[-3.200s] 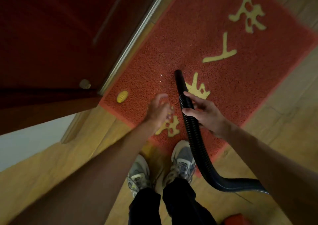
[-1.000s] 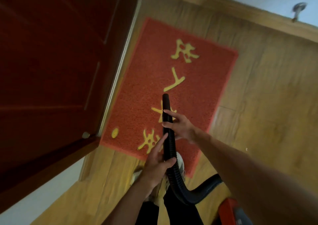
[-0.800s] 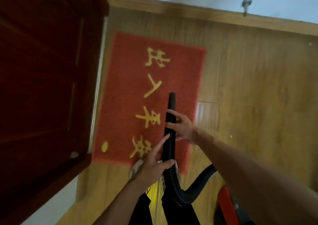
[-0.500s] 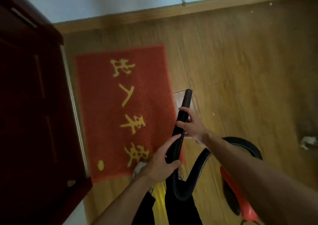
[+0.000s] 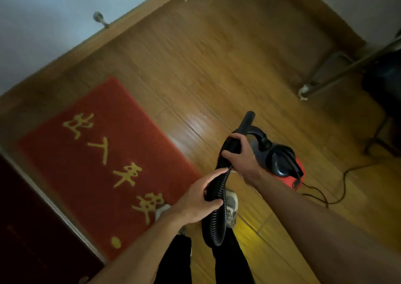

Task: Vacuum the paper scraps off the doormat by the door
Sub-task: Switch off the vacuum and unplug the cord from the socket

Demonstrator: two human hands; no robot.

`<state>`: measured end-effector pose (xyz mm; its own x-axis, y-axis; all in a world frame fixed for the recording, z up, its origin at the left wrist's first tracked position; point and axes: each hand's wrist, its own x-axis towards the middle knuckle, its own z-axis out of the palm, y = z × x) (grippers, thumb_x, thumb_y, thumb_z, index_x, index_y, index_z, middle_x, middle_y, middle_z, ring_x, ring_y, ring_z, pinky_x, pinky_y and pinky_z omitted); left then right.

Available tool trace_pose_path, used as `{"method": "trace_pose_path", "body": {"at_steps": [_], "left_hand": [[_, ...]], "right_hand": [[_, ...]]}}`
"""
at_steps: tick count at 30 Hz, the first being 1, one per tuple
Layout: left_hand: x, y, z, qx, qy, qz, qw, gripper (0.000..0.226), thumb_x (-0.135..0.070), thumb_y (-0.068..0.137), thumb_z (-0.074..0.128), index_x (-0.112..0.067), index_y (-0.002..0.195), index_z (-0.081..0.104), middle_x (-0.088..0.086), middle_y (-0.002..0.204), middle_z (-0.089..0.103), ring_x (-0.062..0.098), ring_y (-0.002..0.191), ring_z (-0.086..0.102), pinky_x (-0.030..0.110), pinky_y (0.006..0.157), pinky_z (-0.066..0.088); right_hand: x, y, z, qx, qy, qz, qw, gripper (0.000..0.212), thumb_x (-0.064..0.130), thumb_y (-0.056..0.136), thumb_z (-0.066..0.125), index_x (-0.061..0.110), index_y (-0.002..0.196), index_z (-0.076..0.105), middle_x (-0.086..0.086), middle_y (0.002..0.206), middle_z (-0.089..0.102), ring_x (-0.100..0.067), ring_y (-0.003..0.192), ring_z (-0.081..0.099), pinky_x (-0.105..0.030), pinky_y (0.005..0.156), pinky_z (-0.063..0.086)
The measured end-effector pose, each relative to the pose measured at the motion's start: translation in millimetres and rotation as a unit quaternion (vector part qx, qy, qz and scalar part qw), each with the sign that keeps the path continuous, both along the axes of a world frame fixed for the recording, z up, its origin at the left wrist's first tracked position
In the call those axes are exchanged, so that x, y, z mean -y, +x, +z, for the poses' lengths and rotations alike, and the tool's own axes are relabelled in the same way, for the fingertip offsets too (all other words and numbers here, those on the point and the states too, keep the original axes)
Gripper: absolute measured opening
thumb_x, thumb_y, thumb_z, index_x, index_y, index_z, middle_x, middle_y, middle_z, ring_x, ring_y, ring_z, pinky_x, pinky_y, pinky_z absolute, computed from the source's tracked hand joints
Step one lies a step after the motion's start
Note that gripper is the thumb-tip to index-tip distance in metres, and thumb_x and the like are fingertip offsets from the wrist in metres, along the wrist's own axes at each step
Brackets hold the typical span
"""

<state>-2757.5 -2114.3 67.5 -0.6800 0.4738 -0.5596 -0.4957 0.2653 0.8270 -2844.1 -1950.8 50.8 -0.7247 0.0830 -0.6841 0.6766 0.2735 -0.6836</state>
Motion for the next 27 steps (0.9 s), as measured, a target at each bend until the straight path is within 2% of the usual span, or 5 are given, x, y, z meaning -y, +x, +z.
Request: {"method": "trace_pose_path", "body": {"at_steps": [8, 15, 17, 21, 27], "left_hand": [[-128.7, 13.9, 22.0, -0.049, -0.017, -0.165, 0.985, 0.075, -0.012, 0.089, 0.068, -0.056, 0.142, 0.035, -0.019, 0.147, 0.044, -0.009, 0.126, 0.043, -0.003, 0.092, 0.035], [-246.6, 50.1, 11.5, -0.042, -0.030, -0.265, 0.963, 0.081, -0.010, 0.085, 0.069, -0.055, 0.143, 0.034, -0.022, 0.142, 0.046, -0.018, 0.118, 0.044, -0.005, 0.089, 0.032], [-274.7, 62.6, 5.6, -0.040, -0.037, -0.305, 0.951, 0.084, -0.011, 0.085, 0.069, -0.062, 0.140, 0.031, -0.022, 0.144, 0.046, -0.007, 0.123, 0.049, 0.002, 0.095, 0.038], [-322.6, 84.6, -3.9, -0.043, -0.064, -0.396, 0.915, 0.087, -0.015, 0.082, 0.066, -0.075, 0.131, 0.026, -0.021, 0.147, 0.045, 0.030, 0.119, 0.060, 0.044, 0.103, 0.050], [-370.8, 100.8, -23.5, -0.038, -0.093, -0.492, 0.865, 0.085, -0.012, 0.086, 0.063, -0.069, 0.137, 0.028, -0.010, 0.138, 0.053, 0.022, 0.110, 0.063, 0.045, 0.089, 0.056]], "right_hand": [[-141.8, 66.4, 24.0, -0.028, 0.057, -0.151, 0.986, 0.047, 0.009, 0.085, 0.069, 0.029, 0.121, 0.046, 0.001, 0.093, 0.054, -0.012, 0.070, 0.057, -0.028, 0.056, 0.052], [-258.4, 132.8, 2.2, -0.027, 0.070, -0.230, 0.970, 0.046, 0.011, 0.083, 0.072, 0.032, 0.117, 0.051, 0.004, 0.088, 0.056, -0.013, 0.074, 0.058, -0.035, 0.064, 0.058], [-286.9, 155.1, -7.1, -0.019, 0.069, -0.242, 0.968, 0.045, 0.011, 0.081, 0.071, 0.036, 0.113, 0.051, 0.004, 0.087, 0.057, -0.016, 0.075, 0.059, -0.043, 0.070, 0.059], [-332.0, 197.9, -22.7, -0.006, 0.071, -0.256, 0.964, 0.044, 0.014, 0.081, 0.068, 0.040, 0.114, 0.051, 0.006, 0.086, 0.056, -0.017, 0.075, 0.058, -0.042, 0.071, 0.058], [-383.7, 253.9, -44.3, 0.025, 0.049, -0.296, 0.954, 0.045, 0.012, 0.089, 0.064, 0.037, 0.124, 0.049, 0.003, 0.096, 0.056, -0.020, 0.083, 0.060, -0.041, 0.075, 0.059]]}}
